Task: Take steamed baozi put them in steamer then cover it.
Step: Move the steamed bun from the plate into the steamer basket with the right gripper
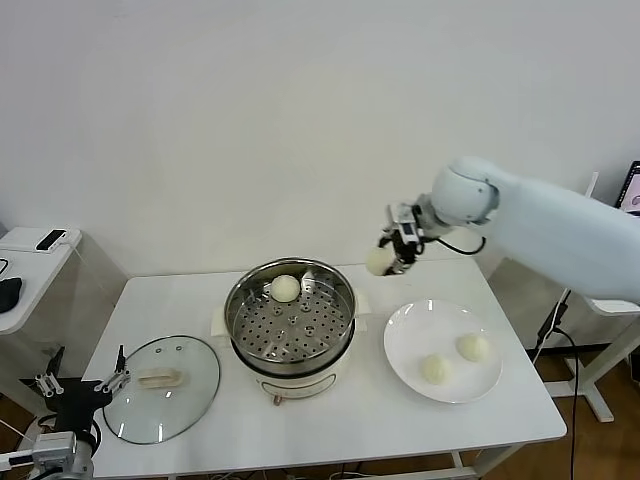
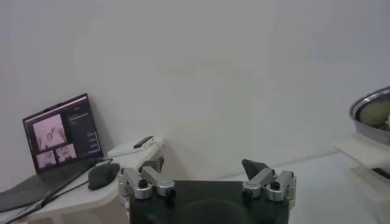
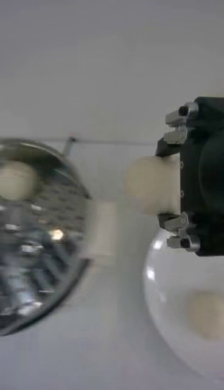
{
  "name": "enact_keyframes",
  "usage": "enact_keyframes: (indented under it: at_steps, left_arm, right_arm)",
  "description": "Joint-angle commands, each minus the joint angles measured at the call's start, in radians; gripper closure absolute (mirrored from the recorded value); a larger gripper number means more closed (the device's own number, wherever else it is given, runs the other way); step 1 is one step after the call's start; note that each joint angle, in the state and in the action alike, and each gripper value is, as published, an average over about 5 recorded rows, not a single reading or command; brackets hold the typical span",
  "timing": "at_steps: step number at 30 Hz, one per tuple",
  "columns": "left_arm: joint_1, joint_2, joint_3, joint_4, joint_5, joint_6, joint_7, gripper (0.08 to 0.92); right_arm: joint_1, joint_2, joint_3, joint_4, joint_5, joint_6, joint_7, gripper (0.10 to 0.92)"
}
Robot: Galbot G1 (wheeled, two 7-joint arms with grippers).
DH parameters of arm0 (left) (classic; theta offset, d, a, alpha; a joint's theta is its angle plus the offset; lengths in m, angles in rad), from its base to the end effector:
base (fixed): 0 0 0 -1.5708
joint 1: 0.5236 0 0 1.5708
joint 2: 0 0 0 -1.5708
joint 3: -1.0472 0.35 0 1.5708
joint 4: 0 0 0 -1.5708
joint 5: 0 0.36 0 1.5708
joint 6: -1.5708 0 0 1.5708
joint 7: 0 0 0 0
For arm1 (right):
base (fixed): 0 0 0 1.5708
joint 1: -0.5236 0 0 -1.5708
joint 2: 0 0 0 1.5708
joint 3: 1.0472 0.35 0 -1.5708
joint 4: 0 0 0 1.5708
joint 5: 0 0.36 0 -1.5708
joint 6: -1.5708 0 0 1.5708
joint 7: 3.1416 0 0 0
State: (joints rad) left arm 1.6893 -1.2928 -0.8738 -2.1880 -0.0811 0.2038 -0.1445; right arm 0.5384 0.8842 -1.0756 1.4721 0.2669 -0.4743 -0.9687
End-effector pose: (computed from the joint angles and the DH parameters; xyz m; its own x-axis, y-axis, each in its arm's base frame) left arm 0.1558 0.1357 -0.2521 -0.9464 -0.3094 0.0929 -0.2591 0.8987 0.3539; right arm 0.5252 0.0326 -0.0024 -0.3763 -0.3145 0.8715 -0.8822 -0.1658 -0.4407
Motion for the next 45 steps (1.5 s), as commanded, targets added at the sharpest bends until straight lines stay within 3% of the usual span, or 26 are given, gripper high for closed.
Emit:
enact_keyframes:
  at_steps: [1,18,45]
  left_arm:
    - [-0.006,0.002,-0.001,0.010,0.010,0.002,0.000,0.177]
    - [-0.006,-0.014,-0.012,-0.005,0.034,-0.005,-0.001,0.177]
    - [-0.003,-0.012,-0.020,-0.007,0.043,-0.011,0.002,0.177]
  right_arm:
    - [0.079,0.366,-0.045,-0.062,0.203,-0.115,0.088,0.432]
    - [-0.128,0.639,-0.078,-0.333,0.134,-0.150,0.119,0.431]
    - [-0.171,0.641,-0.096,-0.386,0.041,-0.118,0.064,0.422]
